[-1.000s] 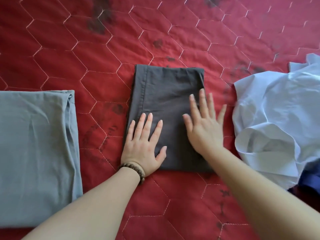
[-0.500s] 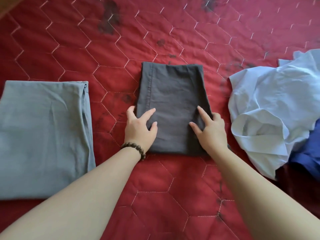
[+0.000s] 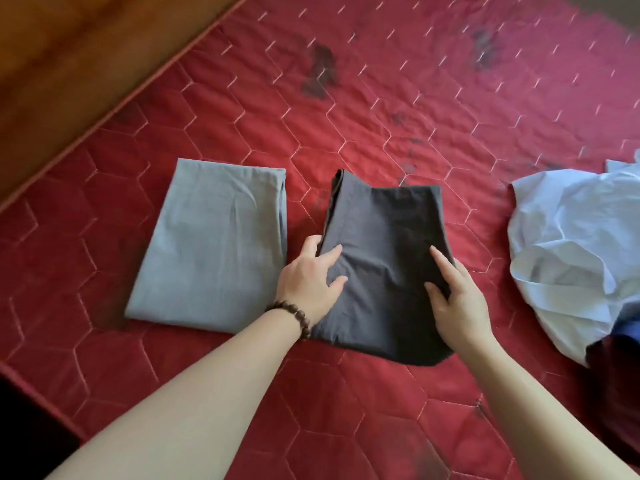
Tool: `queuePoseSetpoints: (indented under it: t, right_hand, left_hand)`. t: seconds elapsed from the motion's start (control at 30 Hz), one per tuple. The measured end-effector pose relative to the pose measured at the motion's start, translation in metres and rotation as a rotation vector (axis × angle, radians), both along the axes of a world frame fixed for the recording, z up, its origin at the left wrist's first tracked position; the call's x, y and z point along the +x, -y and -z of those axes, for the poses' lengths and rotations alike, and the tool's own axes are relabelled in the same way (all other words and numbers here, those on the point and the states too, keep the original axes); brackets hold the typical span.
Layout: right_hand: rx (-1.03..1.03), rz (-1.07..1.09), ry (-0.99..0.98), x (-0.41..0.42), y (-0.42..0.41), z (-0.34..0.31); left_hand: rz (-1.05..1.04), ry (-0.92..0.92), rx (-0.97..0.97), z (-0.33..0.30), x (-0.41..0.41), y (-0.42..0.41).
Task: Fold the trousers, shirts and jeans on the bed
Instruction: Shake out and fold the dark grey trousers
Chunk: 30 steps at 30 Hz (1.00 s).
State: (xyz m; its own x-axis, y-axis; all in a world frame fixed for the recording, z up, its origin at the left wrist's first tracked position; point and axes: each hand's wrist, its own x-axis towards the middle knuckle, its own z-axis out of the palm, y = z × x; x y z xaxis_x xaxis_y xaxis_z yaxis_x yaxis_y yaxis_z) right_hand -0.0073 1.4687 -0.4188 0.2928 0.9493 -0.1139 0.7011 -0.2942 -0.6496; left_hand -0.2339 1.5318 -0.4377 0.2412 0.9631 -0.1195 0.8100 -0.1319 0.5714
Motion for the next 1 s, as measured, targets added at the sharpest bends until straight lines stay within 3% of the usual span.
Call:
queuePoseSetpoints:
  t: [0.23,0.37,0.47,0.53,0.6,0.87,1.0]
  right_hand:
    - [0.107,-0.064,-0.079,-0.129,-0.032,-0.033]
    - [0.167,-0.113,-0.134,-0.199,-0.049,-0.024]
    - [0.075,-0.132,-0.124,-0.230,-0.048,0.005]
    - [-0.179,-0.164,-0.094,-0.239,-0.043,0.029]
    - [-0.317,-0.198,-0.041,-0.238,-0.039,0.046]
    - [-0.039,-0.156,0.027,-0.244,-0.042,0.055]
    - [-0.246,-0.187,0.005,-0.239,-0.051,0.061]
  left_hand:
    - [-0.077,-0.111,0.154,-0.052,-0.130,-0.019]
    - [-0.129,-0.124,0.213,-0.050,-0.206,-0.030]
    - [-0.183,-0.198,0.007,-0.016,-0.249,-0.029]
    - [-0.174,-0.218,-0.251,0.014,-0.260,-0.022]
    - [-0.175,-0.200,-0.267,0.033,-0.256,-0.019]
    - [-0.200,-0.175,0.091,0.040,-0.245,-0.023]
    - [-0.231,-0.259,-0.017,0.040,-0.244,-0.024]
